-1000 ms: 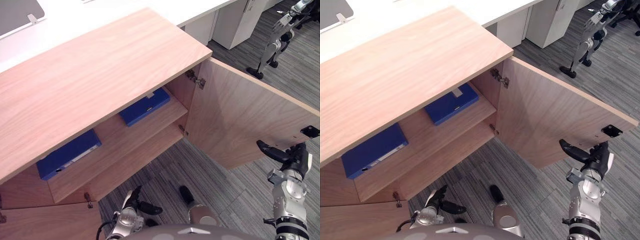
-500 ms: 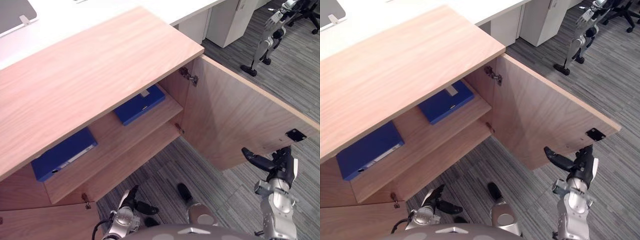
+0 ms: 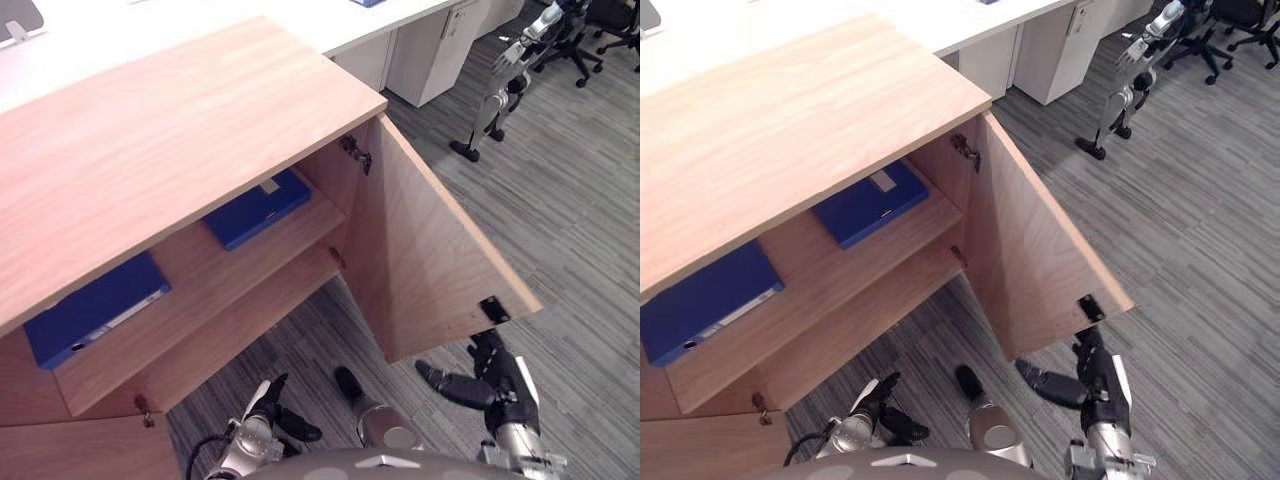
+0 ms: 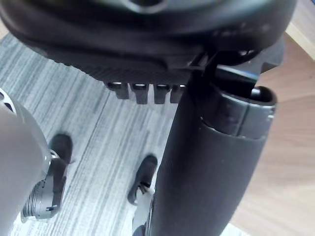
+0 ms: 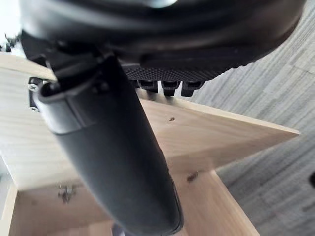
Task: Walk over to the cabinet, pick up the folder, carry it to the office cabinet, place the folder inside the office cabinet, then close the office cabinet door
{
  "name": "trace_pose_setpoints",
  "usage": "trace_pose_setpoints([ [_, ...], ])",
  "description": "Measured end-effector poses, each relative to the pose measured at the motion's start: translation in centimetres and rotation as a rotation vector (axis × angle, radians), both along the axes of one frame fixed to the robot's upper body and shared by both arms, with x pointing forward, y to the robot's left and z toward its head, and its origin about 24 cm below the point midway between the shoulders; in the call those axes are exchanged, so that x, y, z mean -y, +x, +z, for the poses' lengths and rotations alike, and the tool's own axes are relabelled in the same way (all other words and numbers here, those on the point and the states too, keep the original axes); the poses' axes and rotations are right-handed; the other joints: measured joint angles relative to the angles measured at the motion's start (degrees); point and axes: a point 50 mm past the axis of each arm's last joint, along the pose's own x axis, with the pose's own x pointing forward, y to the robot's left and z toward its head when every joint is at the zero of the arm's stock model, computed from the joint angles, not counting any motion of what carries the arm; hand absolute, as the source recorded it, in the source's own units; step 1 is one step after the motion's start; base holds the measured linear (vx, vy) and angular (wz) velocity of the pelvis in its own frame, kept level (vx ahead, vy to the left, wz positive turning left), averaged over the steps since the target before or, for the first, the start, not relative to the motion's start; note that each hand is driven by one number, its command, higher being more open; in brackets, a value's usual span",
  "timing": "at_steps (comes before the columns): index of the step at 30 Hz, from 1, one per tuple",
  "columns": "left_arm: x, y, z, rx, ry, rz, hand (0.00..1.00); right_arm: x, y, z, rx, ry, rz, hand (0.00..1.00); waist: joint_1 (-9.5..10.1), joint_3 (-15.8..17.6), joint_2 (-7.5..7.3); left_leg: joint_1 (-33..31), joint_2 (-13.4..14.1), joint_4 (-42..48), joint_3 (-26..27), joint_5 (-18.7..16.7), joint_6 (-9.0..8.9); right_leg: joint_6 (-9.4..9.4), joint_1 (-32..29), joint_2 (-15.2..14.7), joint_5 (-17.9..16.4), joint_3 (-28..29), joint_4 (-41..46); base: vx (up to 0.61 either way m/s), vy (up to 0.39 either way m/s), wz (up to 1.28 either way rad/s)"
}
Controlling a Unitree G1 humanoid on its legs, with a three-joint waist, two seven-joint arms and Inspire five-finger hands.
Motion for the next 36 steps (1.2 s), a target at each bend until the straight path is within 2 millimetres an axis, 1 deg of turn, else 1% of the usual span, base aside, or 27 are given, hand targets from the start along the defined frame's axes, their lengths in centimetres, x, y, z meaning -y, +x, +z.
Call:
trace_pose_setpoints([
  [2, -0.5, 0.0, 0.1, 0.006, 0.016, -0.032, 1.0, -0.9, -0.7, 0.1, -0.031, 0.048, 0.12, 1.0, 0.03, -0.6, -0.95, -0.8, 0.0, 0.9, -1.5, 0.0, 0.1, 0.08, -0.1, -0.2, -0.1, -0.9, 0.5, -0.01, 0.006, 0.23],
  [4, -0.9, -0.3, 0.1, 0.01, 0.023, -0.034, 1.0, -2.1, -1.2, 0.2, -0.054, 0.086, 0.234, 1.0, 0.07, -1.0, -1.53, -1.2, -0.2, 1.3, -3.0, -0.1, 0.15, 0.17, 0.2, -0.6, -0.2, -1.9, 0.7, -0.02, 0.001, 0.28],
  [7, -1.4, -0.2, 0.3, 0.018, 0.033, -0.037, 1.0, -3.8, -1.1, 0.1, -0.052, 0.149, 0.353, 1.0, 0.78, -1.4, -1.96, -1.3, -0.6, 1.4, -4.8, -0.1, 0.26, 0.14, 0.5, -1.0, -0.7, -3.1, 1.4, -0.02, 0.002, 0.25],
  [8, -1.7, -0.3, 0.3, 0.019, 0.04, -0.044, 1.0, -4.8, -0.8, 0.2, -0.034, 0.182, 0.414, 1.0, 1.03, -1.6, -2.14, -1.3, -0.8, 1.4, -5.7, -0.2, 0.39, -0.18, 0.5, -1.1, -1.2, -3.6, 2.1, -0.01, 0.006, 0.23],
  [9, -1.9, -0.3, 0.4, 0.016, 0.036, -0.054, 1.0, -5.7, -0.2, 0.7, 0.005, 0.21, 0.465, 1.0, 1.63, -1.7, -2.22, -1.4, -1.0, 1.4, -6.6, -0.2, 0.42, -0.22, 0.5, -1.2, -1.6, -4.1, 2.7, -0.01, 0.008, 0.25],
  [10, -2.0, -0.3, 0.4, 0.015, 0.034, -0.058, 1.0, -6.0, 0.1, 1.0, 0.028, 0.22, 0.484, 1.0, 1.93, -1.8, -2.19, -1.5, -1.0, 1.4, -7.0, -0.1, 0.47, -0.27, 0.6, -1.3, -1.8, -4.6, 2.9, 0.01, 0.011, 0.4],
  [12, -2.3, -0.6, 0.7, 0.033, 0.034, -0.059, 1.0, -7.1, 1.2, 2.0, 0.111, 0.247, 0.538, 1.0, 2.29, -2.5, -2.17, -2.0, -1.3, 1.4, -9.8, 0.2, 0.58, -0.62, 1.4, -1.9, -2.5, -7.1, 3.0, 0.02, 0.014, 0.54],
  [13, -2.5, -0.6, 0.8, 0.04, 0.036, -0.059, 1.0, -7.3, 1.5, 2.1, 0.124, 0.249, 0.551, 1.0, 2.59, -2.6, -2.06, -2.1, -1.4, 1.4, -10.4, 0.3, 0.62, -0.75, 1.5, -2.0, -2.5, -7.7, 3.0, 0.06, 0.02, 0.47],
  [14, -2.8, -0.5, 0.8, 0.049, 0.046, -0.057, 1.0, -7.8, 2.4, 1.9, 0.147, 0.248, 0.586, 1.0, 3.47, -3.2, -2.61, -2.3, -1.5, 1.4, -11.2, 0.4, 0.82, -0.96, 1.7, -2.2, -2.8, -8.6, 3.0, 0.05, 0.018, 0.28],
  [16, -3.1, -0.3, 0.9, 0.05, 0.06, -0.05, 1.0, -8.3, 3.6, 1.5, 0.165, 0.222, 0.616, 1.0, 4.49, -3.2, -2.56, -2.6, -1.6, 1.2, -11.8, 0.5, 1.04, -1.05, 1.7, -2.4, -2.9, -9.2, 3.0, 0.05, 0.019, 0.22],
  [17, -3.1, -0.1, 0.9, 0.052, 0.062, -0.05, 1.0, -8.5, 4.3, 1.5, 0.179, 0.205, 0.621, 1.0, 4.93, -3.2, -2.63, -2.9, -1.8, 1.2, -12.5, 0.7, 1.36, -1.07, 1.9, -2.6, -3.0, -9.8, 2.9, 0.06, 0.029, 0.39],
  [19, -3.1, 0.0, 0.9, 0.05, 0.062, -0.048, 1.0, -8.7, 6.0, 1.4, 0.212, 0.178, 0.625, 1.0, 5.55, -3.2, -2.29, -3.4, -2.4, 0.6, -14.8, 1.3, 2.21, -1.34, 2.6, -3.3, -3.4, -12.2, 2.5, 0.07, 0.043, 0.51],
  [20, -3.2, 0.0, 0.9, 0.053, 0.064, -0.045, 1.0, -8.6, 6.4, 1.3, 0.216, 0.167, 0.622, 1.0, 5.9, -3.2, -2.39, -3.5, -2.5, 0.5, -15.1, 1.5, 2.52, -1.43, 2.6, -3.4, -3.5, -12.7, 2.5, 0.07, 0.037, 0.38],
  [21, -3.3, 0.1, 1.0, 0.055, 0.069, -0.038, 1.0, -8.1, 7.2, 1.1, 0.218, 0.134, 0.608, 1.0, 6.28, -3.1, -2.05, -3.8, -2.7, 0.2, -15.9, 1.7, 2.77, -1.35, 2.7, -3.6, -3.7, -13.4, 2.4, 0.09, 0.027, 0.35],
  [22, -3.4, 0.2, 1.0, 0.061, 0.073, -0.035, 1.0, -7.7, 8.2, 0.7, 0.215, 0.094, 0.594, 1.0, 6.75, -3.1, -2.04, -4.1, -3.0, -0.2, -17.0, 2.1, 2.95, -1.27, 3.0, -3.9, -3.7, -14.5, 2.0, 0.07, 0.02, 0.45],
  [23, -3.3, 0.4, 1.1, 0.065, 0.074, -0.034, 1.0, -7.4, 8.8, 0.5, 0.212, 0.07, 0.585, 1.0, 6.89, -3.1, -1.99, -4.2, -3.2, -0.4, -17.8, 2.3, 3.02, -1.25, 3.4, -4.2, -3.8, -15.3, 1.7, 0.07, 0.023, 0.57],
  [24, -3.2, 0.5, 1.1, 0.07, 0.069, -0.026, 1.0, -6.8, 9.8, 0.0, 0.205, 0.019, 0.564, 1.0, 7.81, -2.7, -1.38, -4.2, -3.6, -1.0, -19.1, 2.7, 3.14, -1.31, 4.0, -4.5, -3.9, -16.7, 1.3, 0.04, 0.017, 0.62],
  [25, -3.2, 0.6, 1.1, 0.075, 0.063, -0.01, 1.0, -5.9, 10.6, 0.0, 0.208, -0.012, 0.524, 1.0, 8.41, -2.7, -1.22, -4.2, -4.0, -1.5, -20.2, 3.2, 3.13, -1.42, 4.4, -4.8, -4.1, -17.9, 1.0, 0.06, 0.014, 0.56],
  [26, -3.4, 0.6, 1.1, 0.076, 0.065, -0.001, 1.0, -5.5, 11.1, -0.1, 0.208, -0.028, 0.509, 1.0, 8.51, -2.6, -0.92, -4.3, -4.0, -1.8, -20.8, 3.5, 3.19, -1.36, 4.5, -4.9, -4.2, -18.5, 1.0, 0.04, -0.009, 0.48],
  [28, -3.8, 0.6, 1.2, 0.079, 0.058, 0.043, 1.0, -4.4, 12.7, -0.2, 0.212, -0.088, 0.453, 1.0, 9.07, -2.0, 0.12, -4.3, -4.5, -3.5, -22.3, 4.7, 3.16, -1.49, 4.5, -5.1, -4.6, -20.0, 1.0, 0.03, -0.029, 0.36],
  [31, -4.1, 0.4, 1.2, 0.078, 0.071, 0.064, 1.0, -3.3, 13.5, -0.8, 0.187, -0.149, 0.393, 1.0, 10.06, -2.2, 0.77, -4.1, -4.6, -5.3, -24.0, 6.0, 2.86, -1.63, 4.8, -5.0, -5.0, -21.7, 1.0, 0.04, -0.043, 0.29],
  [34, -4.3, 0.3, 1.1, 0.077, 0.068, 0.093, 1.0, -2.9, 13.9, -1.4, 0.168, -0.184, 0.366, 1.0, 10.12, -2.2, 0.78, -3.2, -4.5, -7.0, -25.1, 7.0, 2.57, -1.85, 5.6, -4.7, -5.4, -23.0, 0.9, 0.02, -0.052, 0.23],
  [36, -4.4, 0.2, 1.1, 0.078, 0.064, 0.114, 1.0, -2.8, 14.3, -1.8, 0.157, -0.173, 0.314, 1.0, 10.44, -2.2, 0.83, -2.3, -4.5, -8.6, -25.2, 7.9, 2.33, -1.94, 5.7, -4.5, -5.5, -23.1, 1.0, 0.0, -0.044, 0.04],
])
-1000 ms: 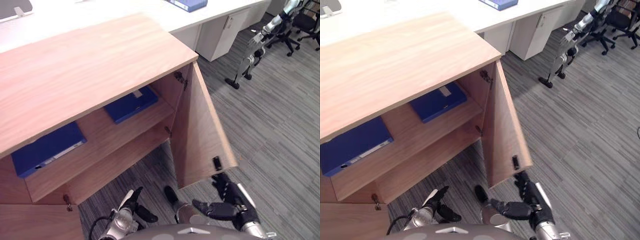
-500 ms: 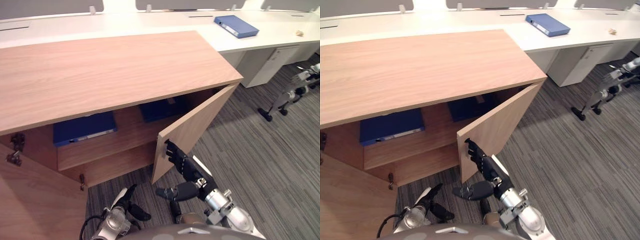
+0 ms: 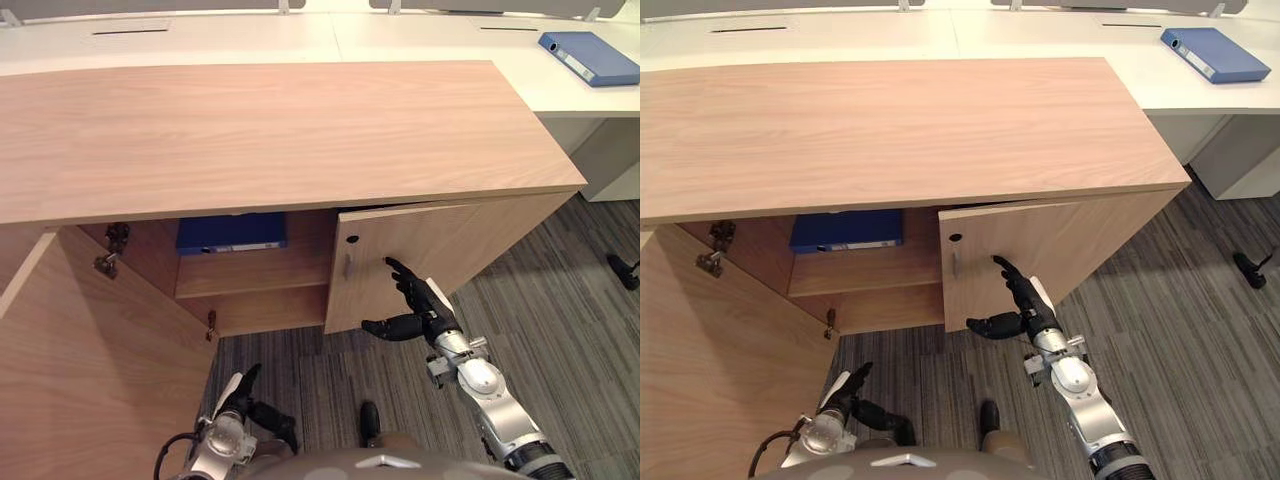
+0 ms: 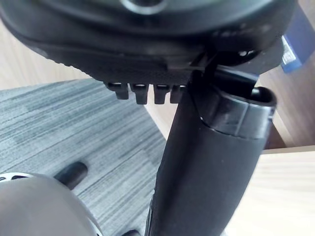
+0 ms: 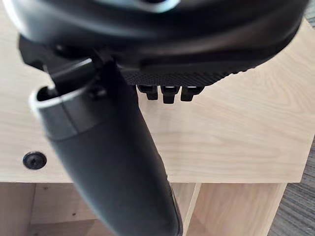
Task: Walk over to the cabinet, pick up the folder, carry it to the office cabinet, place the folder inside the office cabinet, then close the office cabinet door
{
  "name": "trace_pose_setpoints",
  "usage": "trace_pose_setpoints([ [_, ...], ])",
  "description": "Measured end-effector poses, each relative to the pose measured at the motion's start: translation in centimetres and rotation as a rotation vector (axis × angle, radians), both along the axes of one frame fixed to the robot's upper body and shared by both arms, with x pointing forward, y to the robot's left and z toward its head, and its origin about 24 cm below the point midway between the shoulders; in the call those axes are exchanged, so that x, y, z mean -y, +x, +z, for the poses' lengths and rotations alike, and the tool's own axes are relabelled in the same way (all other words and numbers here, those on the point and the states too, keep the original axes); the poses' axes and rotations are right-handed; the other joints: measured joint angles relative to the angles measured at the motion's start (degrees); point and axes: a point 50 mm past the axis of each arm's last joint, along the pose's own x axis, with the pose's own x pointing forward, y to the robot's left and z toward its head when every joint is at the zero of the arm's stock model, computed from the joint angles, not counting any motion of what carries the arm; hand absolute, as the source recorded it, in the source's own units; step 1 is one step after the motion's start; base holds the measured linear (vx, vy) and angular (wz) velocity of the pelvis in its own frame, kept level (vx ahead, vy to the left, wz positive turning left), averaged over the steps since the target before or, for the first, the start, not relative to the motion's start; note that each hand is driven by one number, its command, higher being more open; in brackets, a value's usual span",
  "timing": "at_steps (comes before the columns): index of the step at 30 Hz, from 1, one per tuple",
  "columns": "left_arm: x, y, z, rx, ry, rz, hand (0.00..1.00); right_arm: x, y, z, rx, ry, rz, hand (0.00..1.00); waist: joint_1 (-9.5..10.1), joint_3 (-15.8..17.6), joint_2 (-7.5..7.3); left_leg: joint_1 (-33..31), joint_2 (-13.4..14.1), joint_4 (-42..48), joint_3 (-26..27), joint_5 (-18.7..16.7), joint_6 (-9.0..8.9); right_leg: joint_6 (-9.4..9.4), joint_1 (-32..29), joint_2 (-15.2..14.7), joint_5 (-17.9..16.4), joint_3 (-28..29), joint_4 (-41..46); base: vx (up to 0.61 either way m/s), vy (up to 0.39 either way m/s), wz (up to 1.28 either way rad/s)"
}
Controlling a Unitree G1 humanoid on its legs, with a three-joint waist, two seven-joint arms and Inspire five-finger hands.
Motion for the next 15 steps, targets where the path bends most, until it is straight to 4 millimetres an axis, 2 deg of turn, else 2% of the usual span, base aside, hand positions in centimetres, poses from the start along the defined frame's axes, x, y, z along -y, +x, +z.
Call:
trace_pose_setpoints([
  [7, -0.2, -0.2, -0.2, -0.009, -0.01, 0.06, 1.0, 0.0, 0.1, -1.5, -0.044, 0.001, -0.099, 1.0, 0.34, 0.0, 0.07, 1.6, -0.2, -3.6, -0.7, 2.1, -0.1, 0.05, 0.3, 0.2, -0.3, -0.8, 0.1, -0.01, -0.019, 0.06],
  [11, -0.3, -0.4, -0.3, -0.016, -0.011, 0.094, 1.0, -0.3, -0.5, -2.9, -0.107, -0.018, -0.111, 1.0, 0.4, -0.1, 0.17, 2.2, -0.3, -4.9, -1.1, 2.8, -0.17, 0.16, 0.5, 0.2, -0.5, -1.1, 0.1, 0.0, -0.005, 0.05],
  [15, 0.0, -0.6, -0.5, -0.024, -0.025, 0.127, 1.0, -0.6, -1.9, -4.9, -0.201, -0.031, -0.13, 1.0, 0.53, -0.4, 0.66, 3.0, -0.4, -6.2, -1.1, 3.1, -0.18, 0.24, 0.8, 0.3, -0.6, -1.0, 0.0, 0.0, 0.0, 0.0],
])
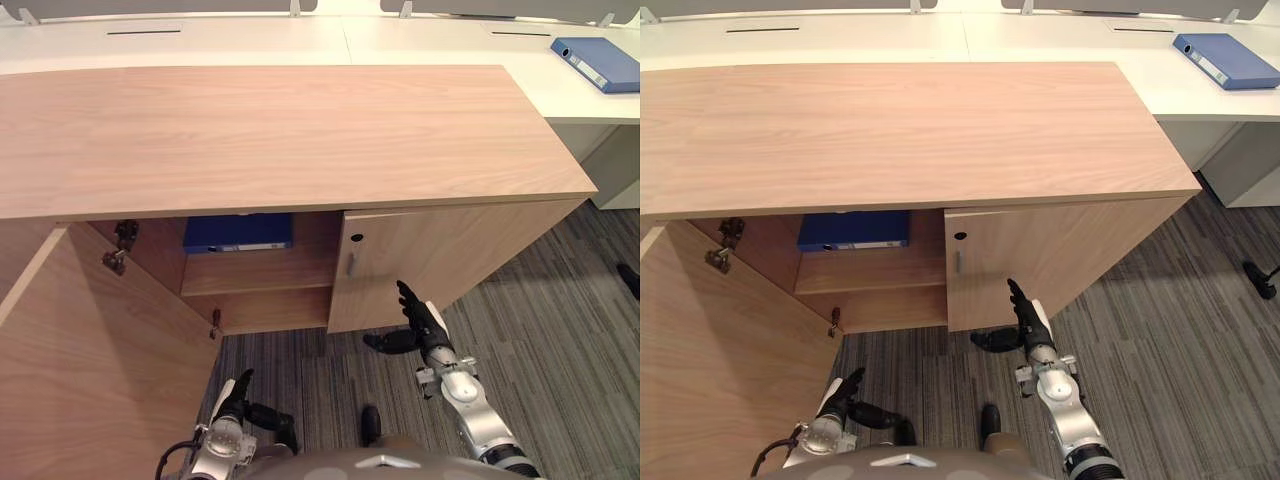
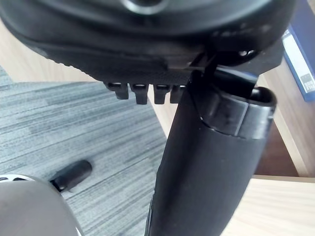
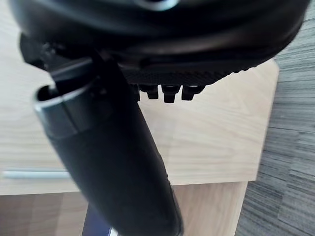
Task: Walk over to the cabinet, pick up the folder, carry it to the office cabinet, place the folder inside the office cabinet, then close the office cabinet door
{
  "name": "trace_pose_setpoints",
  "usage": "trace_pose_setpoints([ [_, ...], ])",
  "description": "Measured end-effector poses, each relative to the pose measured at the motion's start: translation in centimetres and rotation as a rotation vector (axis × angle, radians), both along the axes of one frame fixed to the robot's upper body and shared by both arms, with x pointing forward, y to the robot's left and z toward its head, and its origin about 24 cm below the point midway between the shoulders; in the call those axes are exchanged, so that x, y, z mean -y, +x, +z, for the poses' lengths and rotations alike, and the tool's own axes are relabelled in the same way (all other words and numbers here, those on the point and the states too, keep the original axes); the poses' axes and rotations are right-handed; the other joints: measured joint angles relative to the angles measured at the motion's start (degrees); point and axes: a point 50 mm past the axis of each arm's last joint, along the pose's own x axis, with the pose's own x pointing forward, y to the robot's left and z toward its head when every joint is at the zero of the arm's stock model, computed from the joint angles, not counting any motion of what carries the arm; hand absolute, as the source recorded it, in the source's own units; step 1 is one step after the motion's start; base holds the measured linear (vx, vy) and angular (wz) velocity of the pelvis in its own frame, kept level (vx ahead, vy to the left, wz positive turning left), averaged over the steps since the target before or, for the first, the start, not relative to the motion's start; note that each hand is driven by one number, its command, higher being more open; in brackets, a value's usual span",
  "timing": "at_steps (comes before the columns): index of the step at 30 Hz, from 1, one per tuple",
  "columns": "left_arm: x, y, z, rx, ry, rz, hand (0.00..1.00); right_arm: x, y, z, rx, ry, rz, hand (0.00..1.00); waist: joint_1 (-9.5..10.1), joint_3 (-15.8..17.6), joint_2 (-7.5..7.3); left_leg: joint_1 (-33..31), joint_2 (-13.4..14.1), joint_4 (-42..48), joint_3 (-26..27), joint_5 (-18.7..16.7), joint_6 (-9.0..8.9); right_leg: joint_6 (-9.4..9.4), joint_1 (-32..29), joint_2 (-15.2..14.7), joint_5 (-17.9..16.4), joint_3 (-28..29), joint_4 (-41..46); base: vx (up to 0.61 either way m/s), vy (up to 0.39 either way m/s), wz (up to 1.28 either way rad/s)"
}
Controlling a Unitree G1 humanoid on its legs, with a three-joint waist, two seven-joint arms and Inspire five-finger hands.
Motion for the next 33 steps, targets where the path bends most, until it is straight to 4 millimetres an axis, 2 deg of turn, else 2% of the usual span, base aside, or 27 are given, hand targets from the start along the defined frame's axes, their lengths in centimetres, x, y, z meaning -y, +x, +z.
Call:
trace_pose_setpoints([
  [5, 0.5, 0.0, -0.1, -0.002, -0.013, 0.002, 1.0, 0.2, -2.6, -3.3, -0.176, -0.014, -0.045, 1.0, -0.01, -0.3, 0.35, 0.5, 0.0, -0.4, 0.2, 0.0, -0.02, 0.02, 0.3, 0.1, -0.1, 0.1, -0.1, 0.0, 0.0, 0.0],
  [9, 1.0, -0.1, -0.3, -0.017, -0.026, 0.008, 1.0, 0.7, -6.1, -6.2, -0.356, -0.01, -0.121, 1.0, -0.01, -0.5, 0.66, 1.5, 0.0, -0.6, 0.8, 0.0, -0.02, 0.03, 1.0, 0.1, -0.1, 0.4, -0.2, -0.01, -0.001, -0.04],
  [13, 1.3, -0.1, -0.4, -0.022, -0.042, 0.023, 1.0, 1.0, -8.2, -7.5, -0.462, -0.02, -0.166, 1.0, -0.07, -0.5, 0.64, 1.9, 0.0, -0.6, 1.3, 0.0, -0.02, 0.04, 1.0, 0.2, -0.1, 1.2, -0.1, -0.03, -0.005, -0.1],
  [20, 0.9, -0.2, -0.6, -0.037, -0.059, 0.093, 1.0, 1.7, -8.7, -8.1, -0.514, -0.017, -0.265, 1.0, -0.31, -0.5, 0.16, 1.5, 0.1, -0.6, 2.4, 0.0, -0.05, 0.13, -0.4, 0.4, 0.0, 2.3, 0.7, -0.02, -0.006, -0.08],
  [23, 0.4, 0.4, -0.4, -0.029, -0.053, 0.108, 1.0, 1.8, -8.3, -8.2, -0.518, -0.002, -0.302, 1.0, -0.21, 0.7, -0.37, -2.3, 0.4, 3.2, 2.3, -1.1, 0.45, 0.41, -4.7, 0.0, -1.7, 2.9, 5.8, -0.03, -0.021, 0.03],
  [25, 0.1, 0.5, -0.4, -0.026, -0.062, 0.148, 1.0, 2.0, -8.5, -8.3, -0.53, 0.011, -0.346, 1.0, 0.06, 1.2, 0.05, -4.6, 1.6, 7.0, 1.1, -2.9, 0.83, 0.95, -4.8, -0.4, -2.7, 3.2, 7.7, -0.03, -0.001, 0.25],
  [26, -0.1, 0.5, -0.3, -0.02, -0.064, 0.166, 1.0, 2.1, -8.4, -8.3, -0.526, 0.018, -0.354, 1.0, -0.04, 1.6, 0.49, -4.8, 1.7, 7.4, 0.6, -2.9, 0.8, -0.29, -5.5, -0.4, -5.0, 3.6, 11.1, 0.0, -0.031, 0.62],
  [27, -0.2, 0.5, -0.3, -0.012, -0.069, 0.191, 1.0, 2.1, -8.5, -8.3, -0.53, 0.031, -0.373, 1.0, -0.04, 1.5, 0.24, -5.2, 1.5, 8.1, -1.9, -3.0, 0.46, -1.1, -6.0, -0.8, -9.4, 4.0, 17.7, 0.04, -0.087, 0.97],
  [29, -1.0, 0.0, -0.2, -0.003, -0.052, 0.234, 1.0, 2.0, -9.0, -8.5, -0.548, 0.042, -0.391, 1.0, 0.31, 1.0, -0.76, -5.9, 1.0, 8.7, -5.3, -2.9, -0.87, 0.58, -4.4, -1.1, -11.5, 5.3, 17.7, 0.03, -0.12, 0.94],
  [30, -1.5, -0.3, -0.2, 0.003, -0.053, 0.279, 1.0, 1.9, -8.9, -8.6, -0.551, 0.051, -0.4, 1.0, 1.07, 0.3, -1.34, -6.5, 1.1, 8.3, -6.1, -2.4, -1.78, 0.4, -3.9, -1.0, -12.5, 5.1, 15.5, 0.01, -0.144, 0.5],
  [31, -1.5, -0.4, -0.2, 0.005, -0.06, 0.307, 1.0, 1.9, -8.4, -8.4, -0.537, 0.052, -0.401, 1.0, 1.49, 0.4, -1.11, -7.1, 1.7, 8.0, -6.8, -1.5, -2.2, 0.12, -4.2, -0.5, -12.3, 4.2, 15.0, 0.0, -0.172, 0.51],
  [32, -1.5, -0.5, -0.3, -0.002, -0.059, 0.317, 1.0, 2.0, -8.0, -8.3, -0.524, 0.047, -0.403, 1.0, 1.69, 1.1, -0.12, -7.6, 2.2, 7.0, -8.1, -0.4, -2.66, -0.21, -4.3, 0.1, -12.1, 2.9, 14.6, -0.01, -0.137, 0.4],
  [33, -1.4, -0.5, -0.4, -0.004, -0.06, 0.317, 1.0, 2.1, -7.9, -8.3, -0.522, 0.045, -0.403, 1.0, 1.7, 1.3, 0.25, -7.6, 2.4, 6.4, -8.6, 0.0, -2.87, -0.36, -4.3, 0.4, -12.0, 2.5, 14.5, -0.01, -0.108, 0.44],
])
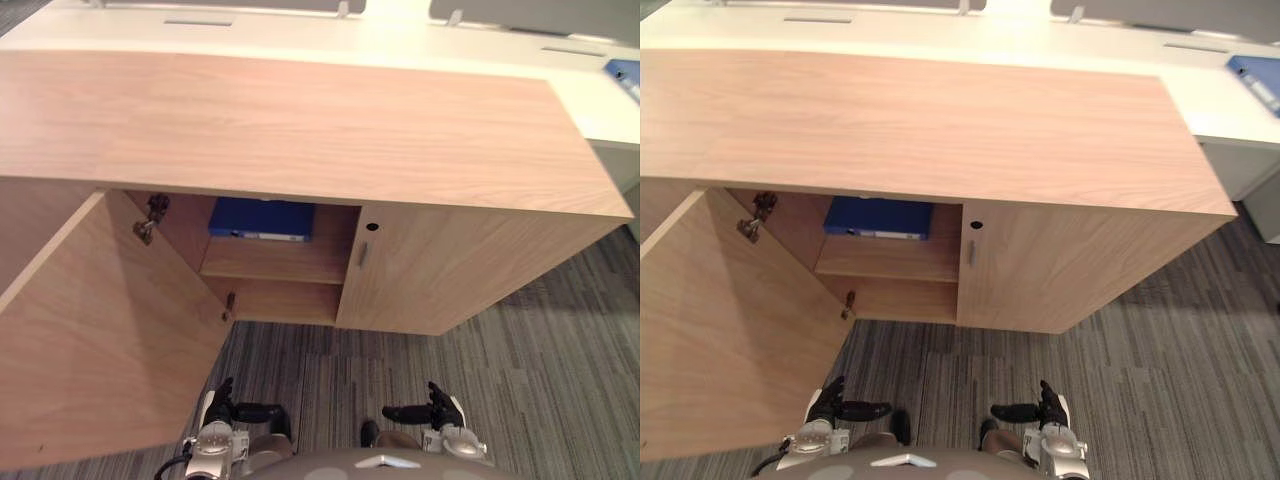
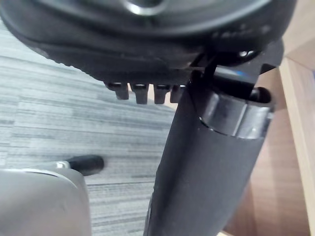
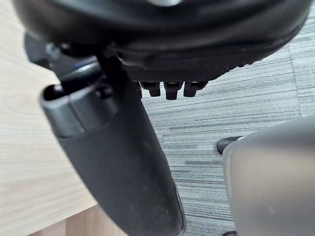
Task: Walk over to the cabinet, pick up the folder, carry it to the office cabinet, place the folder inside the office cabinet, then close the office cabinet door
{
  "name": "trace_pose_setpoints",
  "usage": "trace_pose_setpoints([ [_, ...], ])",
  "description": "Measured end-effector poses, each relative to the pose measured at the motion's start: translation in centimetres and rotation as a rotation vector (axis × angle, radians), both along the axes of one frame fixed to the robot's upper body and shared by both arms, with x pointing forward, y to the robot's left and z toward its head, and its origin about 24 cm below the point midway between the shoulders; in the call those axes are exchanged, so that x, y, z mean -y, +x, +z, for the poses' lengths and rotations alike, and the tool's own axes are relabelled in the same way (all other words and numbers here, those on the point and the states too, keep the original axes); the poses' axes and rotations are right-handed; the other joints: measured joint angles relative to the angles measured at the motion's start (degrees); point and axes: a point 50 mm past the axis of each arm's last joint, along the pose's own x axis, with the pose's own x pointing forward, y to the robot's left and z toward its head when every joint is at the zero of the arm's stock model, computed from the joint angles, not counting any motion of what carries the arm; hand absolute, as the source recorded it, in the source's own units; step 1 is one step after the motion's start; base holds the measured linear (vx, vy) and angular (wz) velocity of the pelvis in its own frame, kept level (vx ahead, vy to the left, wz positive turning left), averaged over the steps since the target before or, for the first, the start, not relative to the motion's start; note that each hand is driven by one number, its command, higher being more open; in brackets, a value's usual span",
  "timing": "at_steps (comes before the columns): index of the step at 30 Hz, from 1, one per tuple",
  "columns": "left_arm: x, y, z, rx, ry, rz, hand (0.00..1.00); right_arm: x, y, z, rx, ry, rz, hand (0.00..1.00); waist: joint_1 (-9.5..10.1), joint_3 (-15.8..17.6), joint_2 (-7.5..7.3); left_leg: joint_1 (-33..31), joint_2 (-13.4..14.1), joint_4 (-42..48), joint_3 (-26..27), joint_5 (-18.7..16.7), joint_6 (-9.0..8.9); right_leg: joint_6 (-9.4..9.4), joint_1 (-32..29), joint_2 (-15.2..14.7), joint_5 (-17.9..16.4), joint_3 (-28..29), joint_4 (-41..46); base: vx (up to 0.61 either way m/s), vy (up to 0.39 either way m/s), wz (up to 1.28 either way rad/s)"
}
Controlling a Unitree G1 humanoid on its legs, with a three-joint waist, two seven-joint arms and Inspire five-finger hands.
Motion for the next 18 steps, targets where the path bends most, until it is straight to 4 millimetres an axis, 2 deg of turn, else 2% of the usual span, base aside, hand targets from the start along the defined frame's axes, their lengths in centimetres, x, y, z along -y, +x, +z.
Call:
trace_pose_setpoints([
  [2, 0.1, 0.0, -0.1, -0.003, -0.002, 0.01, 1.0, 0.0, 0.1, 0.0, 0.002, -0.001, 0.001, 1.0, -0.04, 0.8, 1.07, -0.7, 0.5, -1.1, -2.2, 1.4, -0.75, -0.72, 0.0, 0.6, 0.0, -2.4, 0.0, 0.01, -0.087, 0.43],
  [4, 0.3, 0.4, 0.0, 0.012, -0.013, 0.03, 1.0, 0.0, 0.2, 0.1, 0.005, -0.004, -0.001, 1.0, -0.02, 1.8, 1.4, -1.4, 0.6, -1.1, -3.3, 2.3, -1.38, -1.3, -0.2, 0.7, -0.4, -3.9, 0.7, -0.01, -0.074, 0.43],
  [7, 1.0, 0.9, 0.1, 0.033, -0.035, 0.046, 1.0, 0.0, 0.7, 0.3, 0.023, -0.009, -0.004, 1.0, -0.7, 2.1, 1.03, -4.2, 0.3, -2.3, -4.5, 6.7, -4.17, -2.54, -2.9, 0.2, -1.5, -6.6, 3.4, -0.06, -0.102, 0.61],
  [8, 1.2, 0.9, 0.0, 0.032, -0.043, 0.05, 1.0, -0.2, 0.9, 0.4, 0.034, -0.009, -0.009, 1.0, -1.49, 2.1, 1.01, -3.4, 0.3, -5.9, -4.4, 9.0, -5.3, -3.28, -2.8, -0.8, -1.3, -8.8, 2.6, -0.06, -0.031, 0.62],
  [9, 1.5, 0.9, 0.0, 0.036, -0.066, 0.077, 1.0, -0.2, 1.0, 0.5, 0.038, -0.013, -0.016, 1.0, -1.6, 2.4, 0.77, -3.5, 0.3, -2.4, -2.0, 6.2, -3.86, -3.52, -2.7, -1.3, -1.4, -9.7, 2.9, -0.04, -0.014, 0.63],
  [10, 1.8, 0.9, -0.1, 0.041, -0.077, 0.092, 1.0, 0.1, 0.9, 0.5, 0.042, -0.018, -0.034, 1.0, -1.58, 2.5, 0.28, -2.8, 0.0, 3.3, 0.9, 1.2, -2.66, -3.54, -2.0, -2.0, -1.4, -10.5, 2.9, -0.02, -0.003, 0.39],
  [12, 2.1, 0.9, -0.1, 0.047, -0.086, 0.093, 1.0, 0.5, 0.6, 0.6, 0.046, -0.025, -0.062, 1.0, -1.66, 2.4, 0.52, 0.7, -0.4, 4.3, 3.0, -2.1, -2.55, -3.38, -0.4, -2.4, -1.4, -11.7, 2.3, 0.0, 0.023, 0.4],
  [13, 2.6, 0.7, -0.2, 0.043, -0.099, 0.095, 1.0, 0.8, 0.4, 0.6, 0.04, -0.037, -0.067, 1.0, -1.69, 1.9, 1.55, 3.0, -0.2, 0.1, 3.6, -1.8, -2.16, -2.91, 0.2, -1.9, -1.2, -12.8, 1.8, -0.01, 0.056, 0.39],
  [14, 2.7, 0.7, -0.2, 0.041, -0.102, 0.094, 1.0, 0.9, 0.3, 0.5, 0.036, -0.04, -0.069, 1.0, -1.65, 1.5, 2.02, 3.7, 0.0, -1.6, 3.6, -1.3, -0.7, -2.6, 0.4, -1.7, -1.1, -13.1, 1.4, -0.02, 0.071, 0.32],
  [16, 2.0, 0.3, -0.2, 0.032, -0.088, 0.103, 1.0, 0.3, 0.2, 0.4, 0.033, -0.021, -0.075, 1.0, -1.59, 1.7, 0.95, 4.9, -0.3, -3.3, 2.8, -0.2, -0.35, -1.67, 3.1, -1.5, 0.9, -13.9, -2.2, -0.01, 0.07, 0.17],
  [17, 2.0, 0.3, -0.2, 0.032, -0.088, 0.103, 1.0, 0.3, 0.2, 0.4, 0.033, -0.021, -0.075, 1.0, -1.59, 1.7, 0.95, 4.9, -0.3, -3.3, 2.8, -0.2, -0.35, -1.67, 3.1, -1.5, 0.9, -13.9, -2.2, 0.01, 0.066, 0.14],
  [18, 1.6, -0.5, -0.4, 0.014, -0.079, 0.113, 1.0, -0.1, -0.2, 0.2, 0.019, -0.004, -0.103, 1.0, -1.64, 1.6, 0.72, 6.3, -0.8, -3.9, 2.1, -0.1, -0.22, -1.0, 5.7, -1.6, 2.0, -14.3, -4.8, 0.01, 0.072, 0.13],
])
